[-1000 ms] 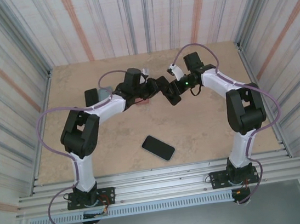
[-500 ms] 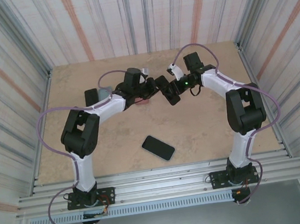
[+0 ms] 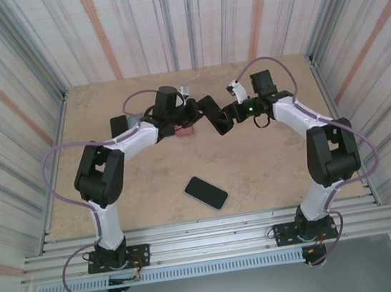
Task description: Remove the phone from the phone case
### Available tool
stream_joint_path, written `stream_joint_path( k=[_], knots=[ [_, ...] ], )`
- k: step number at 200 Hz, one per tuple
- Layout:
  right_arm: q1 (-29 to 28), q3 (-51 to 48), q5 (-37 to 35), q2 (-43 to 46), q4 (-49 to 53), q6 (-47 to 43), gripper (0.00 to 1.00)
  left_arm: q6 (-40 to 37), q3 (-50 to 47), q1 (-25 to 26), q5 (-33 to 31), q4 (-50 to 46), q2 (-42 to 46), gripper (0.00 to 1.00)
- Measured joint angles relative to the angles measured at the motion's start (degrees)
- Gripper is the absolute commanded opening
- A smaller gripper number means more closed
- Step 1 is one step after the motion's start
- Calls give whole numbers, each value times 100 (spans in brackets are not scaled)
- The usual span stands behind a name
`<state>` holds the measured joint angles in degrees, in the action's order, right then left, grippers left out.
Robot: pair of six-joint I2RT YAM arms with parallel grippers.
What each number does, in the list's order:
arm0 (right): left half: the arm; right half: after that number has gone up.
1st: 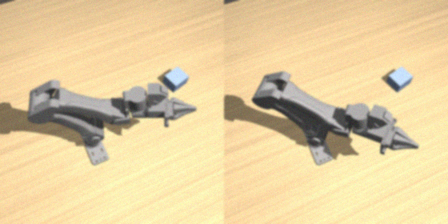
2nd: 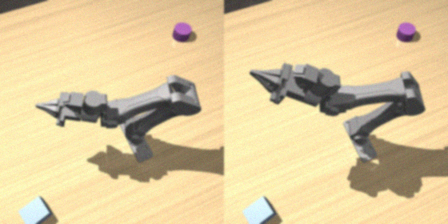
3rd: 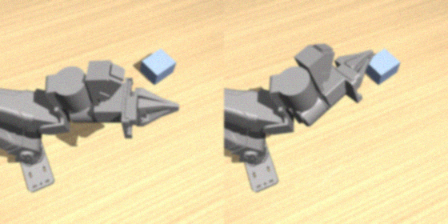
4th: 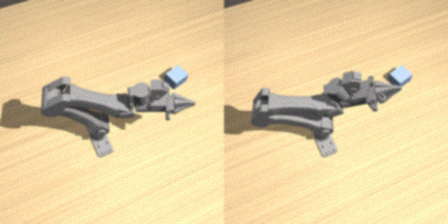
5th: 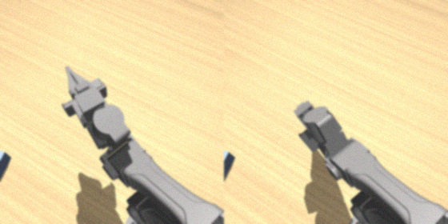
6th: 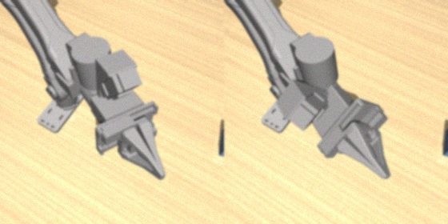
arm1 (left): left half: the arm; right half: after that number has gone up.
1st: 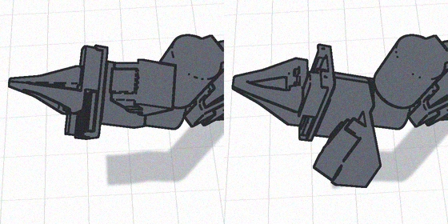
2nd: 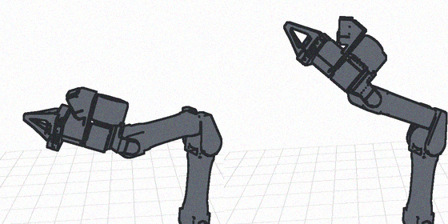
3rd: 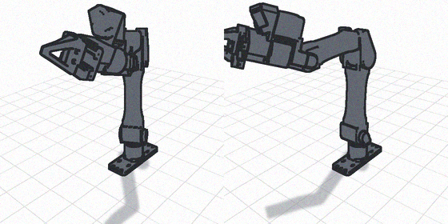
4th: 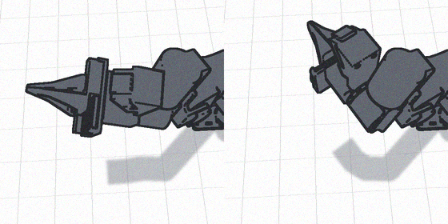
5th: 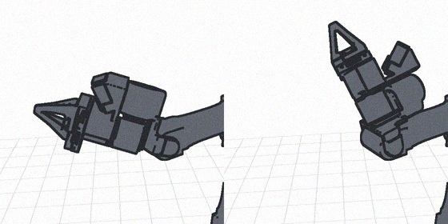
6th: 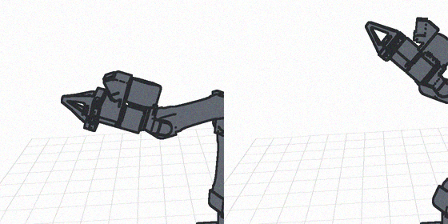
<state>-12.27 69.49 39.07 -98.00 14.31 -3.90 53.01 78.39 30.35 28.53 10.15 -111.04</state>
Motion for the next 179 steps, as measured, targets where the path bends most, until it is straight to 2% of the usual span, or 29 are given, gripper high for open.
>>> stream_joint_path(
  k=[33, 65, 92, 104, 138, 179],
  knots=[
    [289, -861, 240, 658, -776, 938, 82, 153, -299, -208, 92, 306, 468, 9],
    [396, -1840, 474, 1276, -2004, 2406, 76, 444, -560, -376, 212, 782, 763, 8],
    [337, -2618, 459, 1690, -3189, 3689, 62, 658, -614, -415, 256, 1025, 822, 8],
    [258, -2857, 396, 1788, -3685, 4216, 59, 758, -625, -415, 302, 1128, 822, 8],
    [-92, -3263, 96, 1939, -4736, 5327, 52, 1113, -820, -415, 339, 1596, 824, 9],
    [-372, -3292, -96, 1912, -5455, 6057, 43, 1447, -968, -415, 339, 1947, 824, 8]
  ],
)
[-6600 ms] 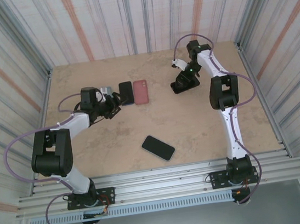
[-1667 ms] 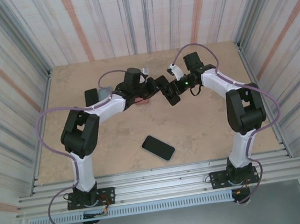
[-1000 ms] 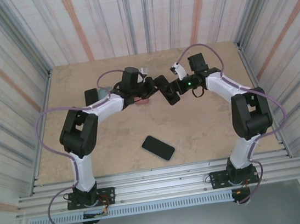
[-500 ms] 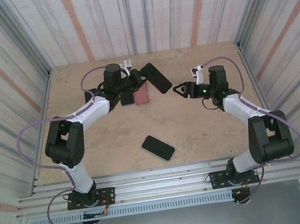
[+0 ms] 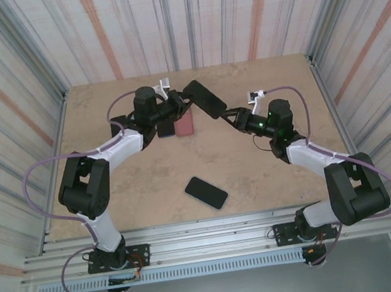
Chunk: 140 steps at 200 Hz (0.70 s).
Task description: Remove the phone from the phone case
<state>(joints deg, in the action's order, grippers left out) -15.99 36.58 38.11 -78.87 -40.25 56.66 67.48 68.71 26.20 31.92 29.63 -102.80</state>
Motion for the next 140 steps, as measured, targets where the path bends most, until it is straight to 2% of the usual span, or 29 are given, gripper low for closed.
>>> stream_joint_path(
  k=[114, 140],
  knots=[
    [-216, 7, -37, -752, -1220, 859, 27, 382, -26, 2, -22, 422, 2, 8],
    [-216, 15, -31, -787, -1405, 918, 18, 511, -63, 4, -52, 570, 2, 7]
  ],
)
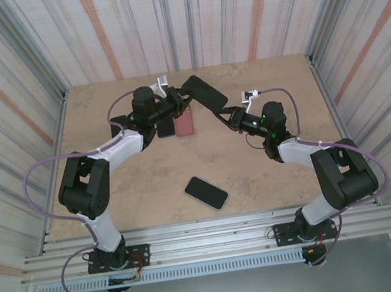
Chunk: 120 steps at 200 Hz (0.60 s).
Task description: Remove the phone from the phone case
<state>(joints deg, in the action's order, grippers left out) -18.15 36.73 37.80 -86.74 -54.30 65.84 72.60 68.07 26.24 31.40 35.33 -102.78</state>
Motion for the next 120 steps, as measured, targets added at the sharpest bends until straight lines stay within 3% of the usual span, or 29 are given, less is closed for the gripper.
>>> stream_joint_path(
  k=[14, 74, 120],
  knots=[
    [0, 2, 70, -15, -83, 44, 13, 125, -35, -9, -116, 138, 0, 7],
    [-2, 7, 44, -74, -492, 59, 12, 660, -118, 15, -87, 553, 133, 7],
    [76, 24, 234, -157, -1029, 59, 26, 782, -136, 48, -35, 647, 267, 7]
  ],
)
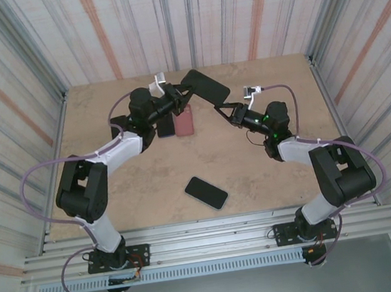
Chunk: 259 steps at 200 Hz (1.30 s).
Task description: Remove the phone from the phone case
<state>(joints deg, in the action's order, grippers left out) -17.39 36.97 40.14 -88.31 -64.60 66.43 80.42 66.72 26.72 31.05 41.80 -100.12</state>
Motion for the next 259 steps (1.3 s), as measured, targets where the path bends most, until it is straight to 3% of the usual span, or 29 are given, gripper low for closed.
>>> stream_joint_path(
  k=[79, 164, 259],
  knots=[
    [-61, 52, 378, 140, -321, -260, 31, -44, 2, -92, -2, -70, 92, 7],
    [17, 229, 302, 83, -264, -195, 25, 48, 2, -85, 35, 33, 90, 6],
    [63, 361, 461, 17, -199, -136, 9, 232, 2, -85, 35, 188, 52, 5]
  ],
)
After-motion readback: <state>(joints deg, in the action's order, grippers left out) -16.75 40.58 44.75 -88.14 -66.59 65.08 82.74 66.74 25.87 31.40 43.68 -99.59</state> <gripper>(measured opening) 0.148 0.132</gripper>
